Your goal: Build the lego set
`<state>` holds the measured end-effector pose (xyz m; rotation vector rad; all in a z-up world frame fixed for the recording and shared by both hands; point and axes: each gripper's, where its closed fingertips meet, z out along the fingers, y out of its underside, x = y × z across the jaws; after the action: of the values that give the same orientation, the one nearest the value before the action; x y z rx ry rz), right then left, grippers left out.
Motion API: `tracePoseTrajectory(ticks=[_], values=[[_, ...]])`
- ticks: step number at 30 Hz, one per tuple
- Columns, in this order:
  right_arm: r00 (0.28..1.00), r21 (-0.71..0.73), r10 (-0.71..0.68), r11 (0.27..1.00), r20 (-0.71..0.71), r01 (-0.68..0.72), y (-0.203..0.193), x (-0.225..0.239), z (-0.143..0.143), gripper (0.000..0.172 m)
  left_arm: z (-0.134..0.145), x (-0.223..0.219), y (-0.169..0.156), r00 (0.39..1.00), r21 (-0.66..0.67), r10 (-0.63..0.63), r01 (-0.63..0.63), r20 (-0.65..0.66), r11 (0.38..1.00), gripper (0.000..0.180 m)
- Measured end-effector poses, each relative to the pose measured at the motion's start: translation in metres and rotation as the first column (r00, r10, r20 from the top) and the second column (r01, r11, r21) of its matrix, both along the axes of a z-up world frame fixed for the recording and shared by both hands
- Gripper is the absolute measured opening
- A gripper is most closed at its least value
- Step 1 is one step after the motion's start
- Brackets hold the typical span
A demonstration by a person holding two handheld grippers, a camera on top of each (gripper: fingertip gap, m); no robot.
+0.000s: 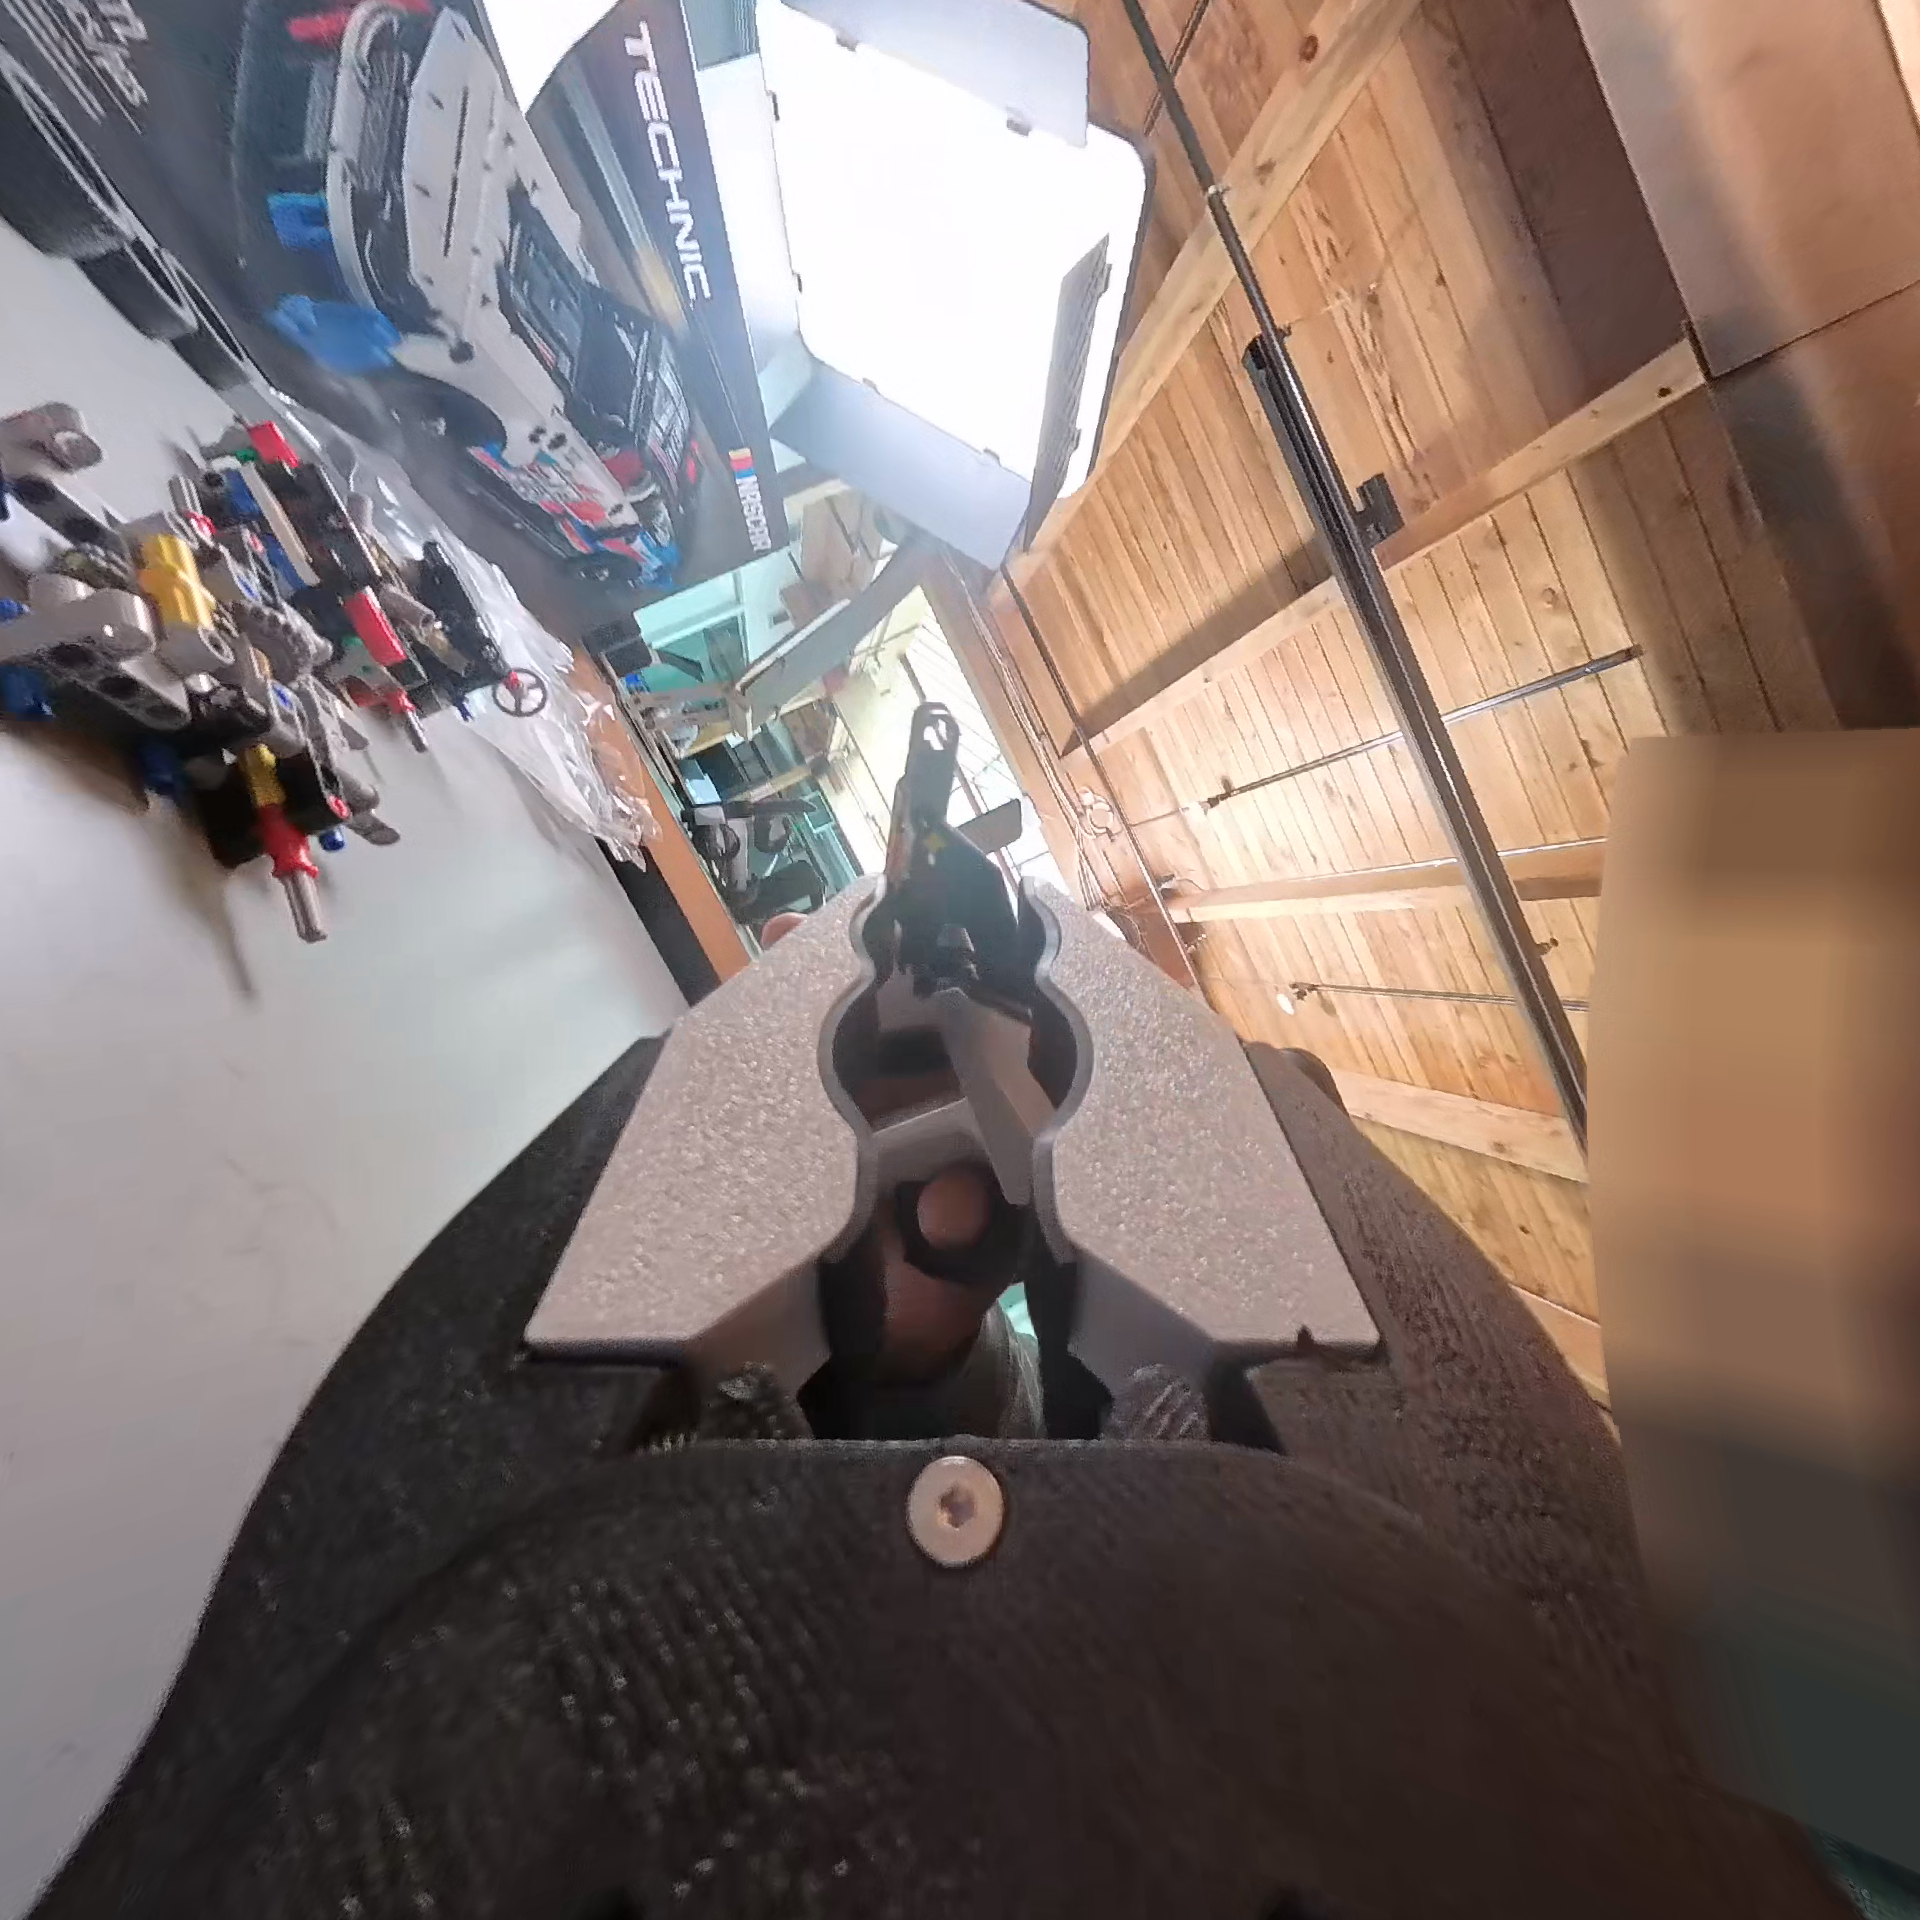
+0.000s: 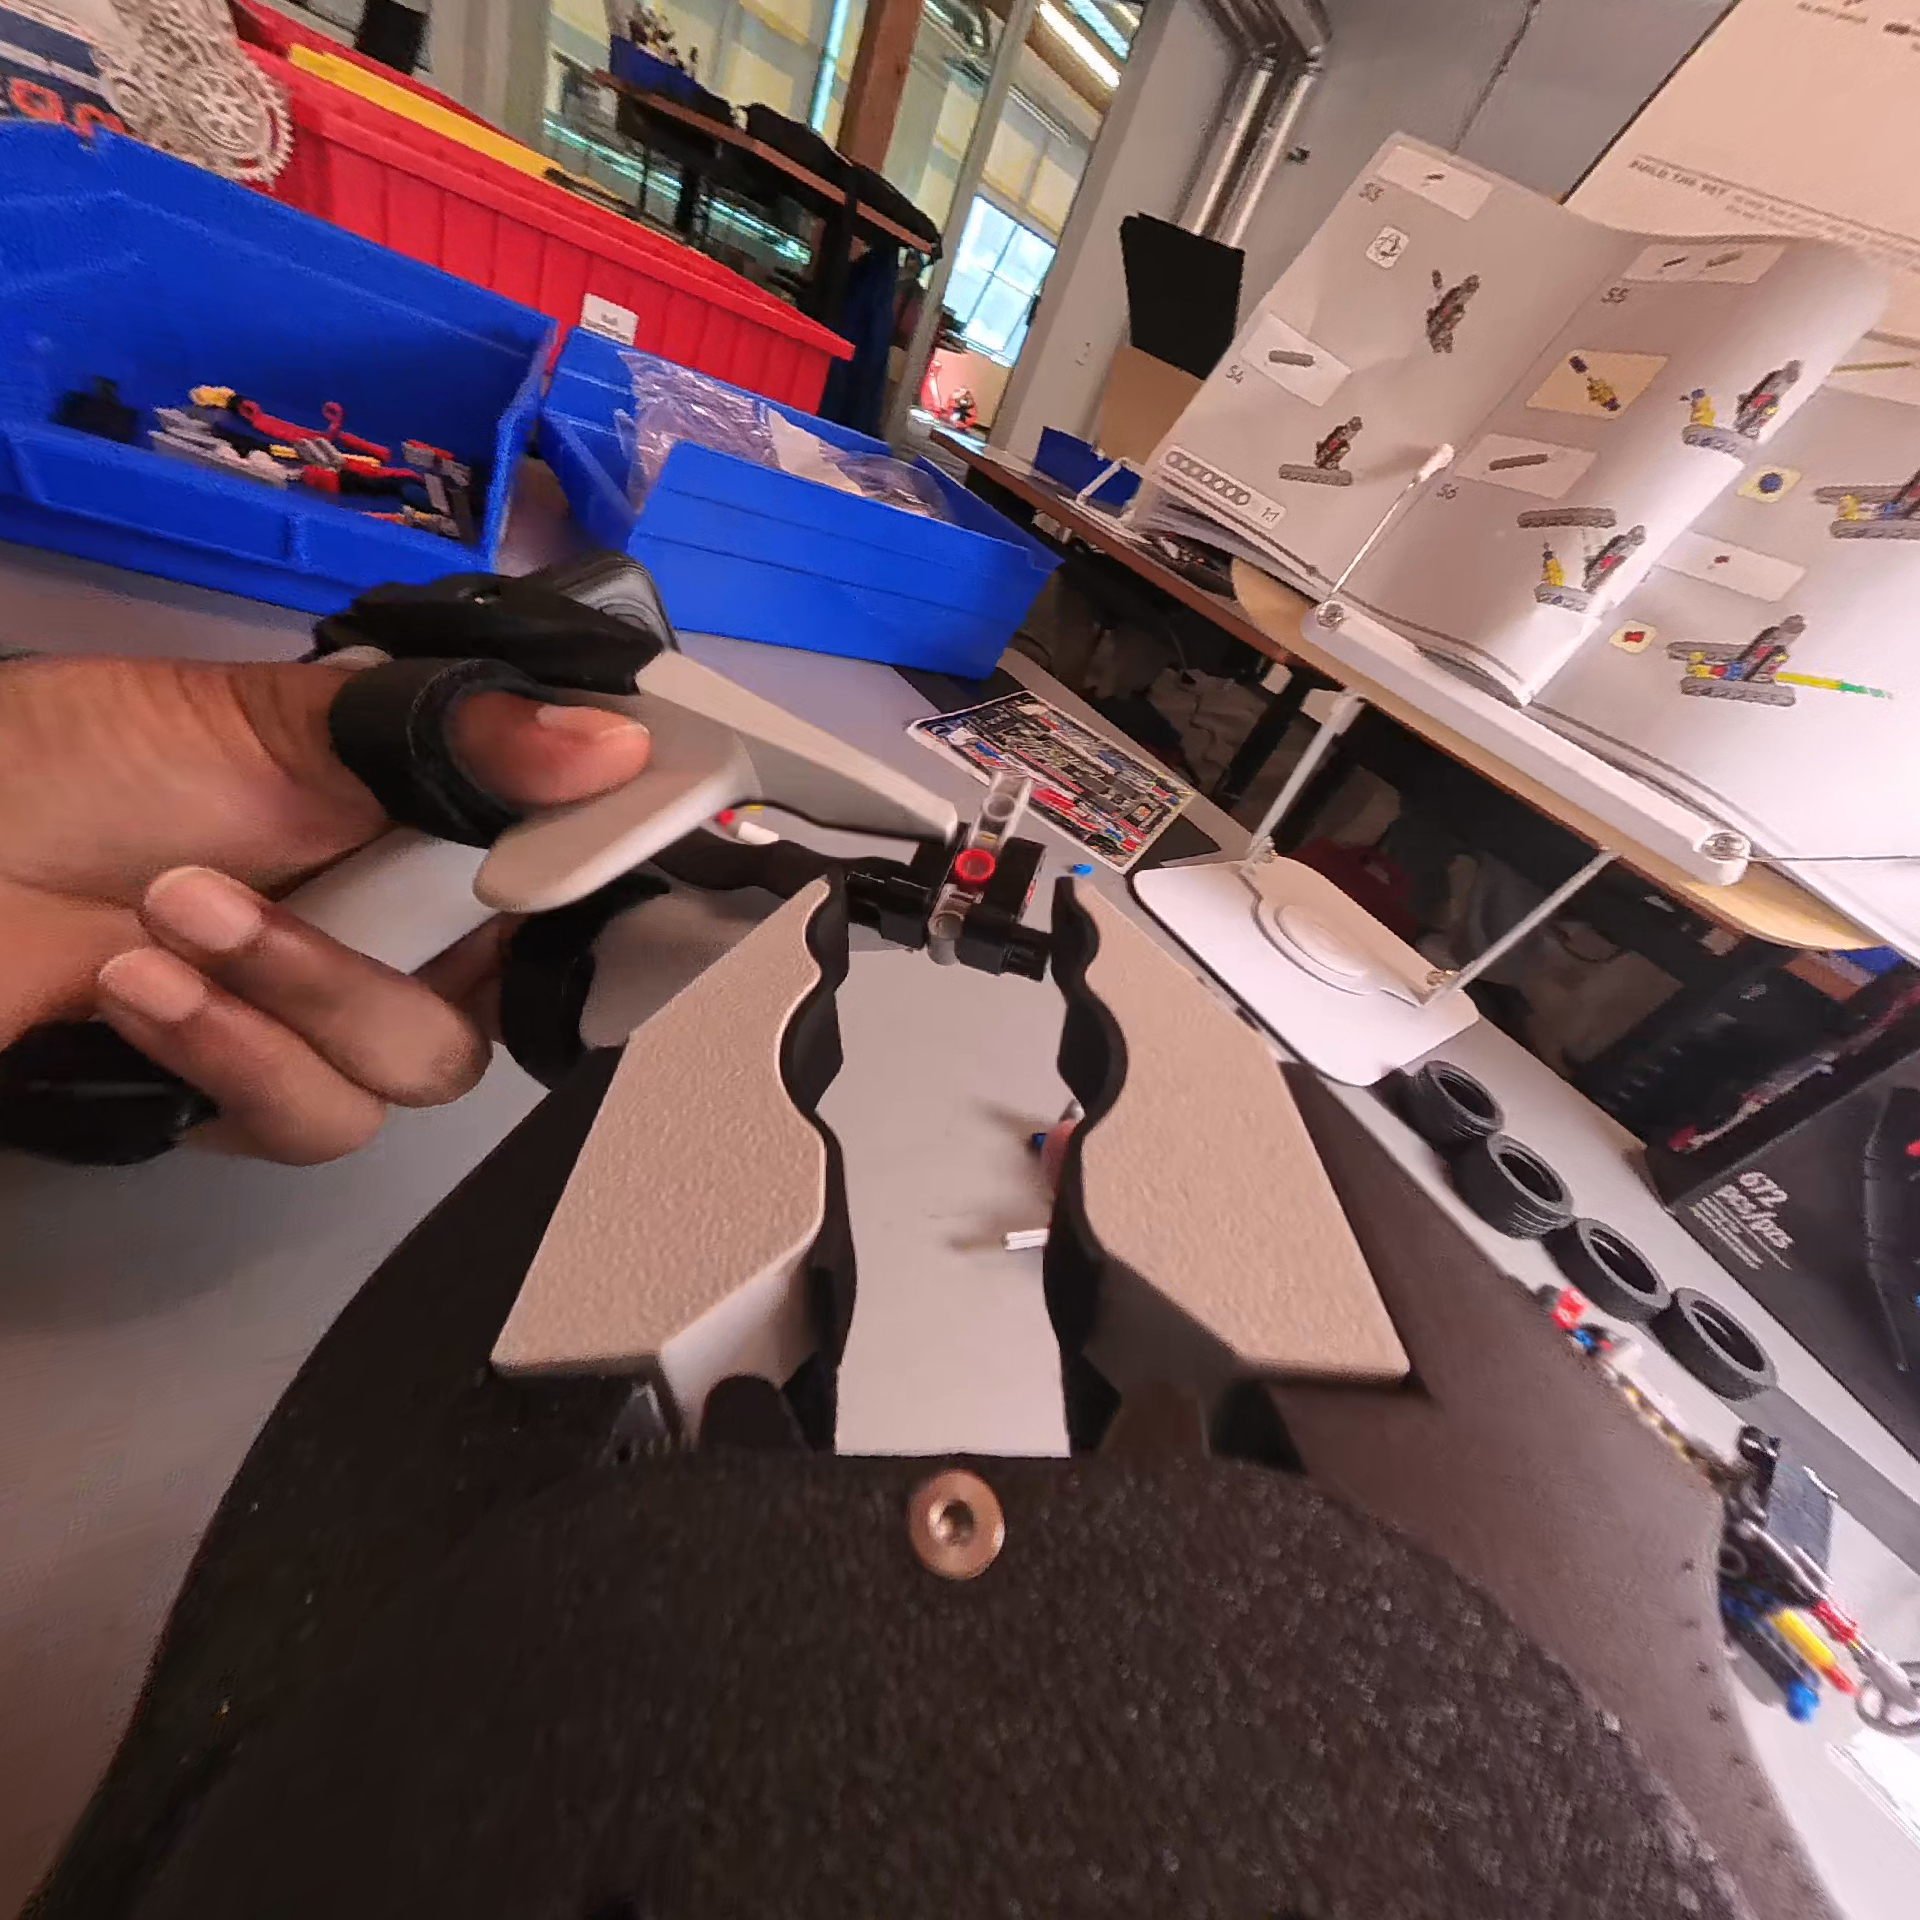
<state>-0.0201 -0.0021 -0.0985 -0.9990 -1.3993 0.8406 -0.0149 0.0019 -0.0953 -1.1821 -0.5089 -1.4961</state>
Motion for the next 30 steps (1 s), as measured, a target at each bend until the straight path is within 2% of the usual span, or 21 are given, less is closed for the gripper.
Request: tracePoseTrajectory(ticks=[2,8,11,13,15,17,19,30], values=[[1.0,0.018,0.02,1.0,0.01,-0.02,-0.002,0.0,0.0,0.038,-0.006,0.001,0.002,1.0,-0.033,0.004,-0.004,-0.011,0.999,0.007],[0.995,0.048,0.097,0.994,0.01,-0.098,-0.004,0.005,-0.001,0.038,-0.009,0.007,0.001,0.999,-0.038,-0.032,0.032,-0.001,0.999,0.006],[0.998,0.051,0.061,0.997,-0.03,-0.059,-0.004,0.004,0.005,0.039,-0.003,0.006,0.0,0.999,-0.01,-0.027,0.027,0.033,1.0,0.006],[0.997,0.08,0.013,0.997,-0.074,-0.007,-0.002,0.005,0.013,0.047,0.004,0.002,-0.001,0.995,0.023,-0.016,0.014,0.094,1.0,0.005],[0.998,0.047,-0.004,0.999,-0.067,0.007,0.0,0.004,0.011,0.053,0.003,0.0,-0.001,0.994,0.021,-0.004,0.002,0.107,1.0,0.005],[0.999,0.052,-0.014,0.999,-0.05,0.016,0.001,0.002,0.007,0.05,0.004,0.002,-0.001,0.993,0.023,-0.01,0.007,0.114,1.0,0.005],[0.999,0.079,-0.011,0.997,-0.053,0.015,-0.002,0.001,0.005,0.041,0.006,0.006,-0.002,0.992,0.03,-0.023,0.02,0.121,0.999,0.006],[0.999,0.112,0.002,0.994,-0.035,0.002,-0.004,0.0,0.003,0.04,0.004,0.005,-0.003,0.992,0.023,-0.019,0.016,0.123,1.0,0.005]])
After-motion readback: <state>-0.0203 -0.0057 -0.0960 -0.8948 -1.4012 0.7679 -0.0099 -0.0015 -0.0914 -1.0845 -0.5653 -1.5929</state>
